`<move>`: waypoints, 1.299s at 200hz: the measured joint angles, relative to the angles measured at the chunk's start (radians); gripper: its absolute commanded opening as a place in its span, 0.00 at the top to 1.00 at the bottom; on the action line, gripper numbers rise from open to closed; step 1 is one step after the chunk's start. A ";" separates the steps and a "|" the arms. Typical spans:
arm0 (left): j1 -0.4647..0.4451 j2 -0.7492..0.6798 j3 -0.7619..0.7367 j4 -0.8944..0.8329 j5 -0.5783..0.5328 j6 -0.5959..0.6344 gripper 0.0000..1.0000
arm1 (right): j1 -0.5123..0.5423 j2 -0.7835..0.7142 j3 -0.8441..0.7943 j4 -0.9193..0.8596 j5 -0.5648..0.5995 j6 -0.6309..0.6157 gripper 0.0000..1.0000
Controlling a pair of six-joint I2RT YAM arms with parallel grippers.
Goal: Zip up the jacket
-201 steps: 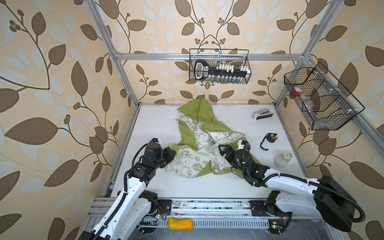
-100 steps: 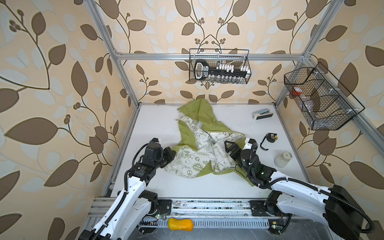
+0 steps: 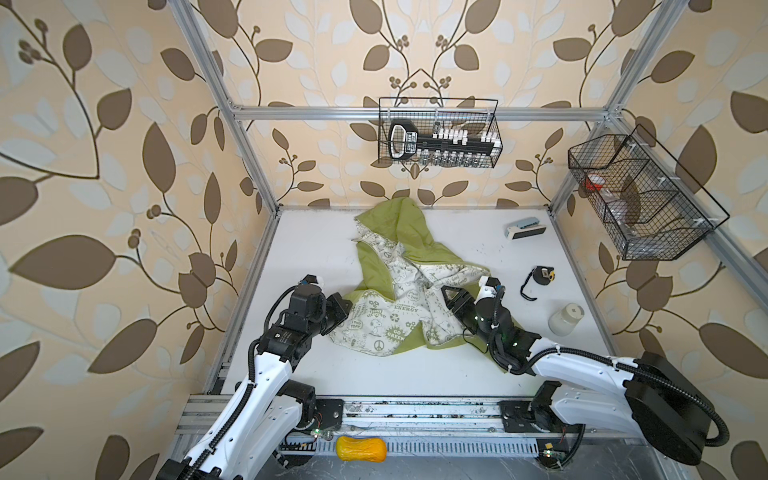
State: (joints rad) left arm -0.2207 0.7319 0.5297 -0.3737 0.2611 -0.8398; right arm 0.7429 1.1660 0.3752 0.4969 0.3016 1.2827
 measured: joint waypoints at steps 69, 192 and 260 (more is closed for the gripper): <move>0.000 -0.016 0.000 -0.002 0.001 0.002 1.00 | -0.090 -0.184 -0.098 -0.023 0.016 0.114 0.26; 0.000 -0.031 -0.001 0.002 0.020 0.001 1.00 | -0.004 0.219 -0.079 0.283 0.019 0.287 0.26; 0.000 -0.022 -0.001 0.003 0.024 0.002 1.00 | -0.032 0.269 -0.080 0.353 0.081 0.331 0.41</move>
State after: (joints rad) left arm -0.2207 0.7097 0.5289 -0.3706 0.2855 -0.8383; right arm 0.7113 1.4353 0.2947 0.8497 0.3824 1.6135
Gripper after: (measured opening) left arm 0.045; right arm 0.606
